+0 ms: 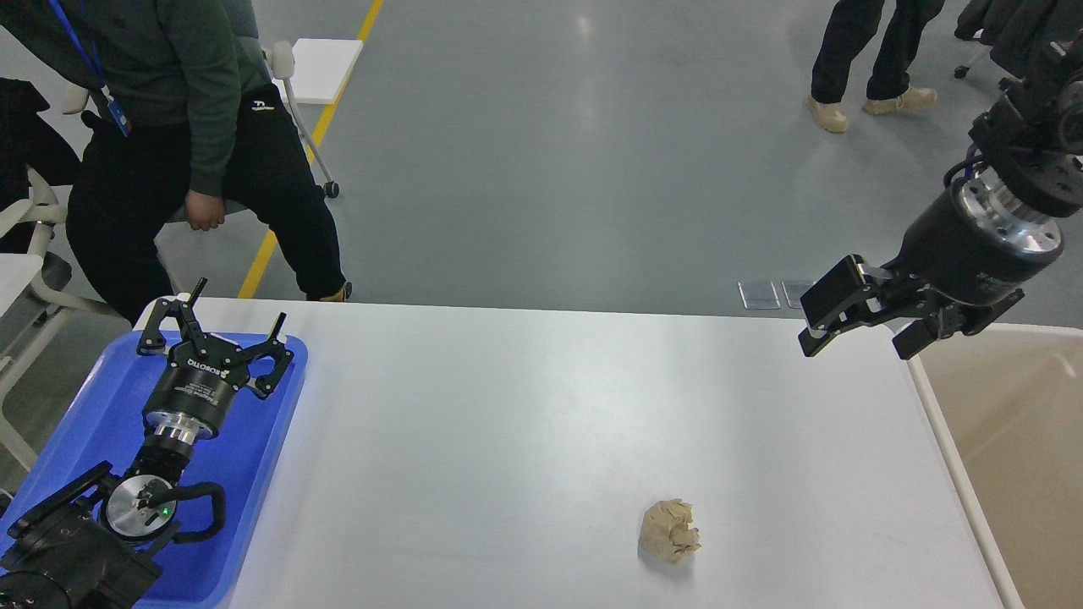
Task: Tidy desktop
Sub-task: 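Move the open right gripper inward above the table toward the paper ball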
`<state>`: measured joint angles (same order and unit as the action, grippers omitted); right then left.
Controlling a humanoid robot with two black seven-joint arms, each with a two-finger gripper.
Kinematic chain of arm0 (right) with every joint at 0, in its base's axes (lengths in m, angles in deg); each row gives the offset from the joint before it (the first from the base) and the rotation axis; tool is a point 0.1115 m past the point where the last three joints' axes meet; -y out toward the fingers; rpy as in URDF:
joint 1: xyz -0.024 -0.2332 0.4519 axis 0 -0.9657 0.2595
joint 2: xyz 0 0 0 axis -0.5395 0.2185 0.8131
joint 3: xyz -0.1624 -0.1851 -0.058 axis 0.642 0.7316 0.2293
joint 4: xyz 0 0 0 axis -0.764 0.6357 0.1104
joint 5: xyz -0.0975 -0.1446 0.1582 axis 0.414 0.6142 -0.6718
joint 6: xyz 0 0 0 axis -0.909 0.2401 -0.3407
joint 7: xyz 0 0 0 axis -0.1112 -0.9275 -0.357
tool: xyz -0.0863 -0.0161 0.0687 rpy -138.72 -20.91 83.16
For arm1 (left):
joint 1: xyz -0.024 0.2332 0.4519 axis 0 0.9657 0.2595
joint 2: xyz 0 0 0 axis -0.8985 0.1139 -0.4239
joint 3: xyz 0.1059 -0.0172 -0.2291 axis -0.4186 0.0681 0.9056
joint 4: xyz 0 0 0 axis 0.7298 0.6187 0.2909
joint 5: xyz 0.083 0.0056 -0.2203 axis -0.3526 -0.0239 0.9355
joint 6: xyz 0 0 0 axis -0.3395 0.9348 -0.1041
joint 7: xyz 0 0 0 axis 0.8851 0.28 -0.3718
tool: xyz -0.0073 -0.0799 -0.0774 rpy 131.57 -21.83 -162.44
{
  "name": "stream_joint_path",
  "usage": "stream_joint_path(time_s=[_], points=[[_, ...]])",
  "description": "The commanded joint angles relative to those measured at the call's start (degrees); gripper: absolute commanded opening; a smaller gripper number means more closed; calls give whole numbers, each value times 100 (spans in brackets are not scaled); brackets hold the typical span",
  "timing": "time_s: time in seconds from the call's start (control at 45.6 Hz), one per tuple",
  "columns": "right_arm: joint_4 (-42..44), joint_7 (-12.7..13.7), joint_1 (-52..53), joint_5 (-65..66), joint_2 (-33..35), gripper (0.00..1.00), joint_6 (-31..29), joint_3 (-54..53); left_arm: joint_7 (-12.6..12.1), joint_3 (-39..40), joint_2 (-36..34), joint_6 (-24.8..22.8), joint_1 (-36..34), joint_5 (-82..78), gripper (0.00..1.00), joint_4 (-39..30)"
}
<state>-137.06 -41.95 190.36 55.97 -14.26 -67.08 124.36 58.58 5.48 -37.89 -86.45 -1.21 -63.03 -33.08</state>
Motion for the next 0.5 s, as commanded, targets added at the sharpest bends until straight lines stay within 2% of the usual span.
stream_joint_path(time_s=[0.0, 0.482], points=[[-55, 4, -3, -235, 5, 100, 0, 6, 2, 0, 0, 0, 0, 0, 99, 0], [-125, 4, 111, -244, -22, 100, 0, -3, -7, 0, 0, 0, 0, 0, 99, 0]])
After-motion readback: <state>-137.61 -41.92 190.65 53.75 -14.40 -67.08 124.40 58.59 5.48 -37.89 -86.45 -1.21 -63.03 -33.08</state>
